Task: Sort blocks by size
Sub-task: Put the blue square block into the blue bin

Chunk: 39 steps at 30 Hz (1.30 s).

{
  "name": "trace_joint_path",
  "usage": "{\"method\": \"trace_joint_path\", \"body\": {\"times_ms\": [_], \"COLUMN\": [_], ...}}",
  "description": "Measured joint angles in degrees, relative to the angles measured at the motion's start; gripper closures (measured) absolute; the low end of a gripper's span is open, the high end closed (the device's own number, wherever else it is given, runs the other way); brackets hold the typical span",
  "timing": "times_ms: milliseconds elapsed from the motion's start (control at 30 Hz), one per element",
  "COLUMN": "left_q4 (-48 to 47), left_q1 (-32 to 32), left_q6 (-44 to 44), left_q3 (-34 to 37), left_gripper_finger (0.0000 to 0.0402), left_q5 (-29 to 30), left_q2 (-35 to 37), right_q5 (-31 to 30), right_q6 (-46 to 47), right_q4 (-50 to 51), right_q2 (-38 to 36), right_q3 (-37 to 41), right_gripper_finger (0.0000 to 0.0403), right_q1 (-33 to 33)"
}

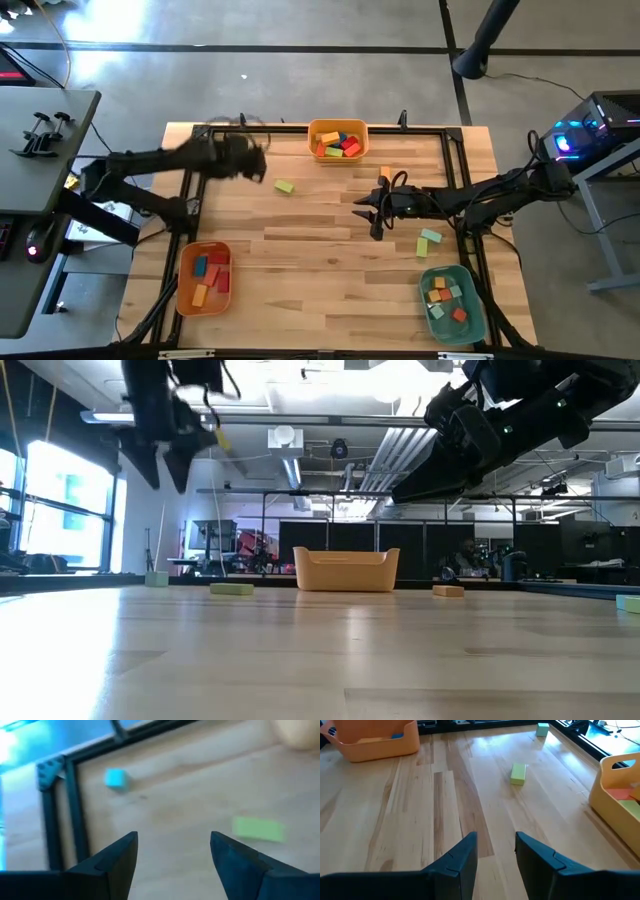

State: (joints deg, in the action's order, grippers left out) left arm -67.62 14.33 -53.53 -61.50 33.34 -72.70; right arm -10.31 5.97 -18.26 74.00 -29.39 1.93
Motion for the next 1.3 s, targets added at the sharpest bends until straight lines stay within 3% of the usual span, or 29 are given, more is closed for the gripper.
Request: {"method": "trace_joint_path", "body": {"times_ms": [100,233,400,567,833,1100,1300], "left_q4": [2.79,10.21,16.94,16.68,18.24,18.95,16.69], "left_q1": [10.91,23.18,34.22,41.79,45.39,45.68,45.68], "left_q6": [11.15,21.59,27.39,31.04,35.2,37.7,37.43], "left_q3": [0.01,0.01,-0.01,0.01,-3.67,-7.09,-7.5], "left_gripper_finger": [0.0163,0.0144,0.0127,0.0134,0.0139,0.0141,0.0167], "left_q5": [-3.35,-12.55,-23.55,-26.42,-20.3,-21.69,-23.33], "left_q2": [-1.16,-3.55,-10.86,-20.57,-30.29,-34.22,-34.68], "right_q5": [0.02,0.0,0.0,0.0,0.0,-0.02,-0.02], "right_q6": [0.06,0.02,0.6,1.5,1.06,1.52,1.67], "right_q4": [0.0,0.02,0.02,0.04,0.05,0.02,0.04], "right_q2": [0.0,0.0,0.0,0.0,0.0,0.0,0.0], "right_q3": [0.0,0.0,-0.02,-0.01,0.0,0.0,0.0], "right_gripper_finger": [0.0277,0.0277,0.0277,0.0277,0.0277,0.0277,0.0277], "right_q1": [0.0,0.0,0.0,0.0,0.0,0.0,0.0]}}
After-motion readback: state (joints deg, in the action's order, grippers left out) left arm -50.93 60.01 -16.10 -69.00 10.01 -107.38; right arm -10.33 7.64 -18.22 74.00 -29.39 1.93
